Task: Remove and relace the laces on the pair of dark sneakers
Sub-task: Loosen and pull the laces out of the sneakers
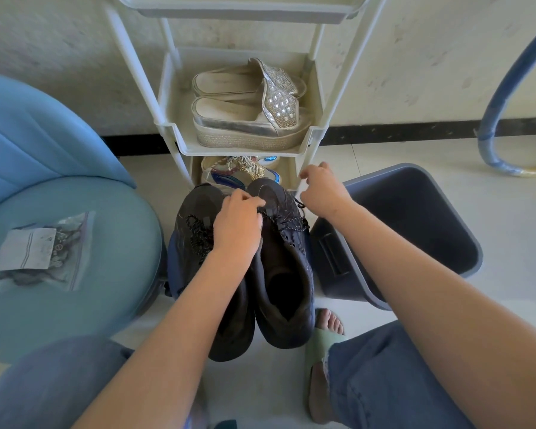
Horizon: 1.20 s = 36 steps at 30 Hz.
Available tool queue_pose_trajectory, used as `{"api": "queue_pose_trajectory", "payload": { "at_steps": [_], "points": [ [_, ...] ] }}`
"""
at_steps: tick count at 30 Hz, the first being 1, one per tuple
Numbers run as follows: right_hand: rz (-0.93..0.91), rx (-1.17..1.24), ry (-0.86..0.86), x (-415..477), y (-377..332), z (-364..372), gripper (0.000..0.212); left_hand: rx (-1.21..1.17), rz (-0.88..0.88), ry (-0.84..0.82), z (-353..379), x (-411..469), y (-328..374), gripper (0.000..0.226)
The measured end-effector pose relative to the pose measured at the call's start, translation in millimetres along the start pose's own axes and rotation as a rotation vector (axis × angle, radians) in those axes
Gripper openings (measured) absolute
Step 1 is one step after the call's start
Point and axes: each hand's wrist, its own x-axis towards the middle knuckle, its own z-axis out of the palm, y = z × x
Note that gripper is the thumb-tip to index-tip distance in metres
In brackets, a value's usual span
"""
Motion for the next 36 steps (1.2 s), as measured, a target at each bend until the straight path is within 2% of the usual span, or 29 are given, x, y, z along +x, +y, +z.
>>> {"api": "queue_pose_trajectory", "payload": {
  "at_steps": [1, 3, 5, 7, 10, 14, 16, 17, 20, 21, 22, 23, 24, 26, 27, 28, 32, 36],
  "points": [
    [0.000, 0.039, -0.015, 0, -2, -2, 0.025, 0.019, 0.058, -0.022, 1, 4, -2, 0.036],
    [0.028, 0.130, -0.240, -6, -6, -6, 0.016, 0.102, 0.147, -0.077, 3, 11, -1, 0.035],
    [0.055, 0.102, -0.510, -16, -11, -7, 0.022, 0.142, 0.151, -0.118, 1, 15, 1, 0.031],
    [0.081, 0.023, -0.658, -24, -16, -4, 0.034, 0.140, 0.146, -0.126, -1, 17, 2, 0.028],
    [0.125, -0.063, -0.673, -26, -20, 5, 0.046, 0.181, 0.159, -0.151, -1, 17, 4, 0.021],
    [0.110, -0.103, -0.618, -27, -22, 3, 0.024, 0.185, 0.125, -0.179, 0, 17, 9, 0.014],
    [0.106, -0.082, -0.602, -27, -17, -1, 0.015, 0.022, 0.037, -0.105, 5, 15, 9, 0.016],
    [0.110, -0.071, -0.601, -27, -15, -4, 0.010, -0.144, -0.076, -0.018, 10, 14, 5, 0.018],
    [0.123, -0.054, -0.611, -25, -8, -8, 0.011, -0.838, -0.504, 0.186, 11, 15, -6, 0.019],
    [0.127, -0.037, -0.616, -25, -6, -9, 0.011, -0.983, -0.584, 0.177, 9, 16, -7, 0.020],
    [0.130, -0.017, -0.622, -24, -5, -9, 0.011, -1.012, -0.581, 0.126, 6, 16, -3, 0.016],
    [0.129, 0.000, -0.625, -23, -5, -8, 0.010, -0.916, -0.490, 0.064, 4, 16, 2, 0.009],
    [0.128, 0.011, -0.626, -23, -5, -8, 0.011, -0.682, -0.323, 0.011, 4, 16, 5, 0.007],
    [0.119, 0.013, -0.627, -23, -6, -5, 0.014, -0.147, -0.002, -0.019, 6, 12, 8, 0.022],
    [0.113, 0.006, -0.629, -23, -7, -4, 0.014, -0.006, 0.080, -0.028, 7, 12, 8, 0.024],
    [0.106, -0.004, -0.628, -24, -7, -4, 0.012, 0.053, 0.097, -0.053, 7, 13, 6, 0.023],
    [0.104, -0.008, -0.631, -24, -8, -4, 0.010, -0.047, 0.040, -0.034, 5, 18, -2, 0.014],
    [0.107, -0.001, -0.637, -24, -8, -3, 0.010, 0.097, 0.070, -0.089, 2, 17, 3, 0.015]
  ]
}}
